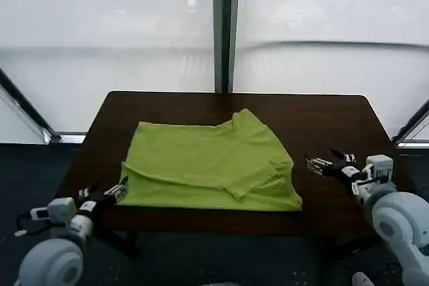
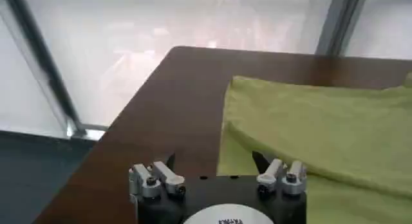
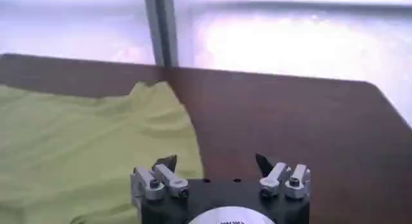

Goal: Fold and organize the clothes.

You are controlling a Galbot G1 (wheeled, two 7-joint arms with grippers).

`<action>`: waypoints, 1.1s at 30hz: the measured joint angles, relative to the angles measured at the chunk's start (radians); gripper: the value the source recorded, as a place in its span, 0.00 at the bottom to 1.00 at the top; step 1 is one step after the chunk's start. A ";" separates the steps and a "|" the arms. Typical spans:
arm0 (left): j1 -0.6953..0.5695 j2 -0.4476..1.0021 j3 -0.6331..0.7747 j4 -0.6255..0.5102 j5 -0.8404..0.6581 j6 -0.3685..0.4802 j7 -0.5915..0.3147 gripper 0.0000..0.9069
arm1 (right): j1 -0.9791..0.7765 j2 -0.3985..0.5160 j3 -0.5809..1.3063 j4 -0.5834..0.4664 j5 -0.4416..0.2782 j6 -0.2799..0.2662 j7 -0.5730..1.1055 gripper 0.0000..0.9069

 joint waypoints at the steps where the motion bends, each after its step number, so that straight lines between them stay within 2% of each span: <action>1: -0.037 0.014 0.011 0.017 -0.033 0.018 -0.004 0.97 | 0.028 0.008 -0.024 -0.028 -0.004 0.000 -0.002 0.97; 5: -0.200 0.068 0.061 0.098 -0.162 0.095 -0.049 0.97 | 0.131 0.049 -0.118 -0.138 -0.051 0.000 -0.025 0.97; 10: -0.394 0.102 0.159 0.226 -0.236 0.137 -0.059 0.97 | 0.212 0.106 -0.201 -0.240 -0.096 0.000 -0.049 0.97; 19: -0.709 0.068 0.364 0.508 -0.195 0.137 0.024 0.97 | 0.240 0.151 -0.264 -0.300 -0.127 0.000 -0.064 0.97; 25: -0.839 0.044 0.454 0.656 -0.125 0.137 0.076 0.97 | 0.250 0.160 -0.279 -0.315 -0.150 0.000 -0.085 0.96; 26: -0.853 0.036 0.463 0.676 -0.120 0.137 0.079 0.97 | 0.253 0.162 -0.282 -0.319 -0.153 0.000 -0.089 0.88; 33: -0.900 0.002 0.494 0.777 -0.100 0.137 0.083 0.97 | 0.260 0.181 -0.296 -0.338 -0.173 0.000 -0.102 0.81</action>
